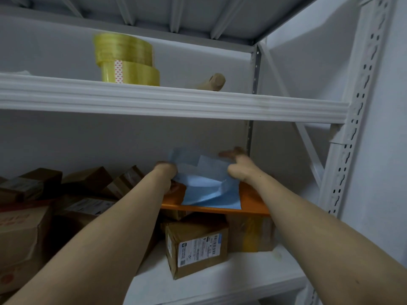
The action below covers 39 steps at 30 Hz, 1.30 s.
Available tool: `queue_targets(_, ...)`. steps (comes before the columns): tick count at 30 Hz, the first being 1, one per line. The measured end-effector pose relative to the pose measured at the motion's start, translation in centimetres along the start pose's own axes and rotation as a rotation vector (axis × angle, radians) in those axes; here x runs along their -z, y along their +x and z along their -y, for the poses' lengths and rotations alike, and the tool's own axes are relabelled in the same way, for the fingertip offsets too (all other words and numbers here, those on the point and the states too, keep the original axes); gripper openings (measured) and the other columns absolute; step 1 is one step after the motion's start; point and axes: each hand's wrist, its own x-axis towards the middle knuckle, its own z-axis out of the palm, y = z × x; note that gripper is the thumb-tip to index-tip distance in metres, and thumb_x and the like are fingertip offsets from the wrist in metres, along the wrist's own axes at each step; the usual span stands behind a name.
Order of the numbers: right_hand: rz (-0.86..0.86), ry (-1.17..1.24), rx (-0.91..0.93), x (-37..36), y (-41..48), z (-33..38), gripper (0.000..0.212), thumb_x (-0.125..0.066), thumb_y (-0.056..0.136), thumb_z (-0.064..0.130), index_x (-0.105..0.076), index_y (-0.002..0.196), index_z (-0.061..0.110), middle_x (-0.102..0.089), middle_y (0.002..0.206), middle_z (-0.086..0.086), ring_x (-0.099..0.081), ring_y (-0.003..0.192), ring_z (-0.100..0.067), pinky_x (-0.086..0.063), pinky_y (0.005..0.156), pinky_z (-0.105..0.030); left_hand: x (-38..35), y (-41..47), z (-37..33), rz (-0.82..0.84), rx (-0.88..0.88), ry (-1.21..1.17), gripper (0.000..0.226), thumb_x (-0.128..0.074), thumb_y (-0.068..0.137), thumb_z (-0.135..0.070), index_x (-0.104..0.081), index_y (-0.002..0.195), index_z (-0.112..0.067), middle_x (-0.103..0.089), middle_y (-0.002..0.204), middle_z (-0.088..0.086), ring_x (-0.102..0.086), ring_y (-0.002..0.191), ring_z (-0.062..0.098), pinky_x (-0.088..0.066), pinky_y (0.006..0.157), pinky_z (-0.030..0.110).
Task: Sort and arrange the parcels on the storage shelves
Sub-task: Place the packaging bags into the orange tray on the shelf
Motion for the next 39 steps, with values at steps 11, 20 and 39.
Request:
queue_targets(11,0.175,-0.498,-0.08,-2.9,-0.8,-0.5,0.016,-0.057,0.09,0.016,-0.063,0.105,0.015,-0.063,0.113,-0.01,-0.058,0.094,-0.023,-0.05,0.077,-0.033,1.3,0.5,0.4,0.037,-0.028,-0.026,0.016,-0.04,0.1,-0.014,-0.052,0.098,-0.003,-0.057,0.085,0.015,-0.055,0.067,0.023,-0.043,0.05,0.025)
queue_targets(20,0.002,0.363,-0.242,-2.5,-0.9,0.2,0.028,-0.053,0.096,0.027,-0.053,0.118,0.011,-0.06,0.104,-0.007,-0.063,0.099,-0.027,-0.056,0.077,-0.037,2.4,-0.4,0.3,0.04,0.054,-0.244,0.031,-0.039,0.1,0.001,-0.045,0.131,-0.001,-0.046,0.078,0.012,-0.05,0.048,0.025,-0.037,0.024,0.018)
queue_targets(39,-0.216,-0.409,-0.158,-0.8,-2.1,0.3,0.042,-0.043,0.093,0.002,-0.05,0.135,0.004,-0.037,0.143,-0.013,-0.044,0.124,-0.033,-0.045,0.09,-0.037,2.6,-1.9,-0.4,-0.068,-0.103,-0.493,0.039,-0.043,0.101,-0.015,-0.04,0.138,0.0,-0.055,0.089,0.006,-0.049,0.063,0.012,-0.052,0.065,0.02)
